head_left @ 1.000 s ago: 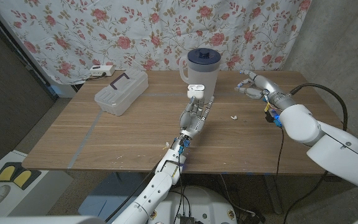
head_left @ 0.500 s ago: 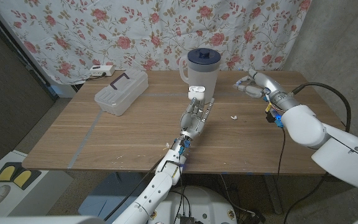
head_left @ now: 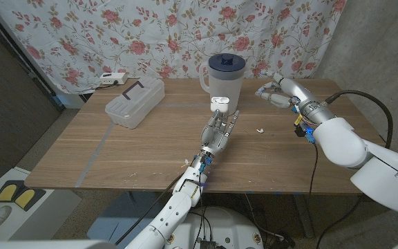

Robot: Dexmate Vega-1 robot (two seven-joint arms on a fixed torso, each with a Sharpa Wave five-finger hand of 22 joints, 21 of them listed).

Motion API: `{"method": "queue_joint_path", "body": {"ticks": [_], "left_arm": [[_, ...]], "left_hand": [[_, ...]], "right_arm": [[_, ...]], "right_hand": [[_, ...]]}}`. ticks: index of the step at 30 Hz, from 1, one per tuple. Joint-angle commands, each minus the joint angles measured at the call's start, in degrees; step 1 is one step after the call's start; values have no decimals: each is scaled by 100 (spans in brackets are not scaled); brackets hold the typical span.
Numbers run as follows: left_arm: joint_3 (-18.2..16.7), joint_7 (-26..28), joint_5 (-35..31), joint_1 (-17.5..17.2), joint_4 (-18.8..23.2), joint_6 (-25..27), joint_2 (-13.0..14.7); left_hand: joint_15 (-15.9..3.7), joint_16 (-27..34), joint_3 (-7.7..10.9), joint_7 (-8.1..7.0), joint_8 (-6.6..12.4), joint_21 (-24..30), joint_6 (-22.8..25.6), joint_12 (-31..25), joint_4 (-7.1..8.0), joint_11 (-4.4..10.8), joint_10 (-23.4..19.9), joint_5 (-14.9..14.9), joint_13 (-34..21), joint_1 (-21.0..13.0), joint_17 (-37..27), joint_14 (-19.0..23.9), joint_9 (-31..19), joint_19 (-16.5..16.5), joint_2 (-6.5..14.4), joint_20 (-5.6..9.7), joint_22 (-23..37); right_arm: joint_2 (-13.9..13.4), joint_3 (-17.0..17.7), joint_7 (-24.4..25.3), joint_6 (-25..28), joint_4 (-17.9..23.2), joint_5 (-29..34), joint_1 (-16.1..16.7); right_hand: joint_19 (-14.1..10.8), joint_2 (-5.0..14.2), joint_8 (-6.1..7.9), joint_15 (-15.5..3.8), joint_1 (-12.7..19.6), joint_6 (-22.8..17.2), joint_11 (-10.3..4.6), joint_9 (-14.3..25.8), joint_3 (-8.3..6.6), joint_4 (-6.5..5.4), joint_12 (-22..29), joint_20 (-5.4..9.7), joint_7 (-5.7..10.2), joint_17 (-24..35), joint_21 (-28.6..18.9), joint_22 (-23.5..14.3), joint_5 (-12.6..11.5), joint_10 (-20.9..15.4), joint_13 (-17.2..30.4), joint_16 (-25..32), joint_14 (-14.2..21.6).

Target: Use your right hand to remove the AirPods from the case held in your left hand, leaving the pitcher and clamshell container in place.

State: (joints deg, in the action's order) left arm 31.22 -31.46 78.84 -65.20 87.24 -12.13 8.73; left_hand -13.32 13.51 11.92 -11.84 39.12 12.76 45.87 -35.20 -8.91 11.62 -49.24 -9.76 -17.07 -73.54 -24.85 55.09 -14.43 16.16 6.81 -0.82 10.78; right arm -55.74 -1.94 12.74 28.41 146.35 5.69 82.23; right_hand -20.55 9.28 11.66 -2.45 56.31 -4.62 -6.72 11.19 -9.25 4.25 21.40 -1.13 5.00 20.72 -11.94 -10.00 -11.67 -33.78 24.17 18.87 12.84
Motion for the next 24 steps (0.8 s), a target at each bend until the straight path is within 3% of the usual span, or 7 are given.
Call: {"method": "queue_joint_path", "body": {"ticks": [1, 24], "left_arm": [[22, -96, 19, 85, -192, 28, -62], [94, 4, -194, 251, -435, 39, -151]], "left_hand": [[-45, -5, 19, 150, 310, 3, 195, -14, 47, 24, -36, -38, -1904, -81, -27, 39, -18, -7, 180, 26, 34], [-39, -12, 21, 150, 312, 1, 179, -12, 46, 24, -48, -39, -1916, -80, -27, 20, -26, -18, 189, 17, 33]], "right_arm": [[-40, 125, -167, -124, 298, -60, 150], [-36, 39, -404, -285, 335, -328, 9]], "right_hand": [[-37, -18, 30, -399, -49, -30, -37, 16, -36, 8, 10, -15, 20, 11, -31, -26, 5, -126, -10, 38, 76], [-26, -23, 32, -395, -26, -55, -38, 13, -60, 67, -20, -26, -12, -20, -21, -31, 3, -242, -51, 66, 107]]}}
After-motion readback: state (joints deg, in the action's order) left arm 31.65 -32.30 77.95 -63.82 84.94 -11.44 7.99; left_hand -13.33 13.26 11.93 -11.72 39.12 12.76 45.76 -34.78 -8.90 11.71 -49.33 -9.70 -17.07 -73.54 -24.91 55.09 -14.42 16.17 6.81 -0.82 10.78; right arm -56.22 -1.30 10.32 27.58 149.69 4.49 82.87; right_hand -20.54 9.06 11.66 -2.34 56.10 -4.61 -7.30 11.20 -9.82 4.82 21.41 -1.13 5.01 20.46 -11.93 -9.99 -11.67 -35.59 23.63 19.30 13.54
